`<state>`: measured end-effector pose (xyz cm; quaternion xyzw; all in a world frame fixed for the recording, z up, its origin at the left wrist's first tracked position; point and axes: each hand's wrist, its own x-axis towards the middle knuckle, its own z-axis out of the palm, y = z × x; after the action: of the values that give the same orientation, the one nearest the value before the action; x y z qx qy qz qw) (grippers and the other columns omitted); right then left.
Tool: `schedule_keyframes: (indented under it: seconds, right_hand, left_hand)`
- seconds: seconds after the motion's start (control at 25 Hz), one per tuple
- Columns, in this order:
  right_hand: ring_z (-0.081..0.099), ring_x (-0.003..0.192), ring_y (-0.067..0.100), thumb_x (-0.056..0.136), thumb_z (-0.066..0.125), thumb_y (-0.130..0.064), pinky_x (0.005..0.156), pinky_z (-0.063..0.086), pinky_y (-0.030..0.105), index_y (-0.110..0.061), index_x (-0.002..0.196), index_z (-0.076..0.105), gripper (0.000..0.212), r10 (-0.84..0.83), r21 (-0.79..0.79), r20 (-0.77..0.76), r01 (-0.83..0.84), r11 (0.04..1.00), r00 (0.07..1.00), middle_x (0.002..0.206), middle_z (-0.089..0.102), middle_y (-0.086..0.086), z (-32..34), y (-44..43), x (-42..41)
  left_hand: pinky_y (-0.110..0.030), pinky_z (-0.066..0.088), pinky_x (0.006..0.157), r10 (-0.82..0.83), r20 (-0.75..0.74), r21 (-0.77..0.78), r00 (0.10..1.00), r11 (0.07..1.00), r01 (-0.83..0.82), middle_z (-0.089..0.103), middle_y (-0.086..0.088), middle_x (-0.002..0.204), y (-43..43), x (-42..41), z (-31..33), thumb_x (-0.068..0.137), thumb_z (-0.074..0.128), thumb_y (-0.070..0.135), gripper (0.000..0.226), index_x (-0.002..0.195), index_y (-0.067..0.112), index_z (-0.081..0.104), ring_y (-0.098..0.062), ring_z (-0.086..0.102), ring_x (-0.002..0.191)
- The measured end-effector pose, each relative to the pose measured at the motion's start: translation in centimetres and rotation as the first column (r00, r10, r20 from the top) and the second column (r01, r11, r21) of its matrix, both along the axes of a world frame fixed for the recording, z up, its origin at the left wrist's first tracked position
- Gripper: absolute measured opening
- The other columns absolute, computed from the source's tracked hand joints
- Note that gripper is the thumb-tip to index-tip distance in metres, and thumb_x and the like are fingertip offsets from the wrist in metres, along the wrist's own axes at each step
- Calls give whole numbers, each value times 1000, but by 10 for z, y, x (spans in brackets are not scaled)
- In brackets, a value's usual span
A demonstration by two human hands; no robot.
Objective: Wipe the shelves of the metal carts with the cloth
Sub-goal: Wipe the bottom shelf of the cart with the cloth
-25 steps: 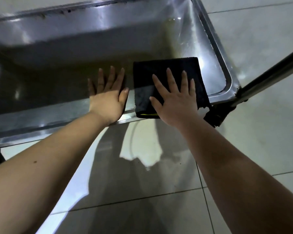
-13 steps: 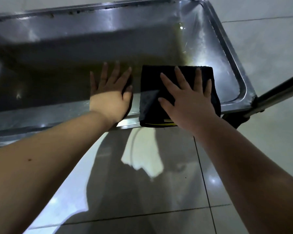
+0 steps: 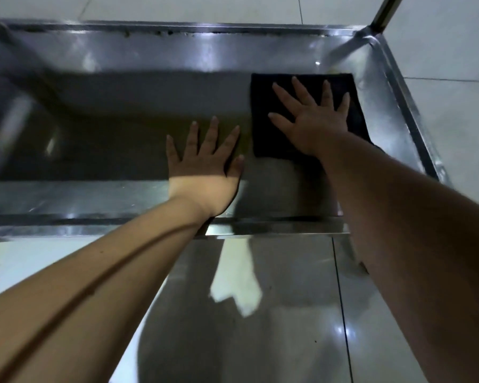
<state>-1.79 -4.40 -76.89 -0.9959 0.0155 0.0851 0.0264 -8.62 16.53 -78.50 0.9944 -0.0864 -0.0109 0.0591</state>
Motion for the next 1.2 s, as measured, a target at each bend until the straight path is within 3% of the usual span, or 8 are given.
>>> schedule_keyframes:
  seconds: [0.16, 0.36, 0.48, 0.6, 0.72, 0.88, 1.04, 1.2]
  right_hand:
    - [-12, 149, 29, 92, 20, -71, 113, -7, 66, -53, 149, -4, 64, -7, 47, -27, 8, 999, 1000, 162, -8, -18, 5, -3, 7]
    - [-13, 149, 27, 84, 3, -74, 116, -4, 61, -56, 146, -12, 66, 104, 31, -32, -103, 994, 994, 160, -13, -22, 9, -1, -129]
    - [-26, 145, 20, 77, -10, -77, 114, -14, 55, -64, 137, -22, 63, 132, 69, -160, -122, 990, 978, 152, -26, -32, 17, -13, -178]
    - [-26, 145, 17, 76, -3, -81, 112, -16, 56, -68, 134, -21, 62, 69, 79, -141, -58, 995, 988, 150, -26, -35, 12, -30, -128]
    - [-15, 148, 25, 91, 20, -72, 114, -10, 60, -63, 142, -5, 58, -57, 49, -67, 61, 997, 996, 159, -10, -26, 8, -47, -36]
    - [-14, 147, 38, 91, 22, -74, 115, -10, 60, -59, 146, 0, 61, -178, 13, -125, 181, 983, 976, 163, -12, -10, 11, -65, 35]
    - [-11, 147, 38, 90, 21, -75, 116, -9, 58, -59, 146, 3, 61, -197, 26, -87, 200, 979, 976, 163, -6, -8, 11, -61, 10]
    - [-13, 147, 37, 91, 21, -72, 116, -9, 57, -62, 144, -1, 59, -224, 68, -98, 231, 971, 970, 163, -10, -12, 18, -51, -82]
  left_hand:
    - [-61, -6, 115, 13, 15, -34, 1000, 999, -13, 0, 9, 164, 1, 5, 1, 95, 17, 59, 56, 150, 52, 8, -24, -3, 150]
    - [-60, -7, 115, 20, 59, -48, 998, 999, -18, 2, 8, 164, -1, 4, -4, 98, 25, 56, 54, 150, 50, 11, -26, 0, 150]
    - [-61, -5, 116, 20, 77, -44, 997, 999, -16, 4, 8, 164, -2, 4, -6, 97, 19, 57, 54, 150, 50, 11, -26, 1, 150]
    - [-61, -4, 116, 20, 67, -40, 998, 999, -17, 3, 9, 164, -1, 6, -7, 91, 13, 60, 60, 150, 50, 10, -25, 1, 150]
    - [-62, -5, 115, 12, 58, -34, 998, 999, -10, 3, 9, 164, 0, 5, -7, 90, 12, 62, 61, 150, 52, 9, -26, 0, 150]
    - [-61, -5, 115, -5, 38, -57, 999, 998, 7, 2, 10, 163, 2, 5, -4, 89, 12, 64, 61, 149, 53, 8, -25, -1, 151]
    - [-61, -6, 115, -5, 32, -48, 999, 999, 7, 2, 10, 164, 4, 4, -3, 90, 13, 64, 60, 149, 53, 8, -25, -2, 150]
    - [-62, -7, 115, 6, 19, -31, 1000, 1000, -6, 0, 9, 164, 0, 3, -2, 96, 19, 61, 56, 150, 52, 8, -26, -3, 150]
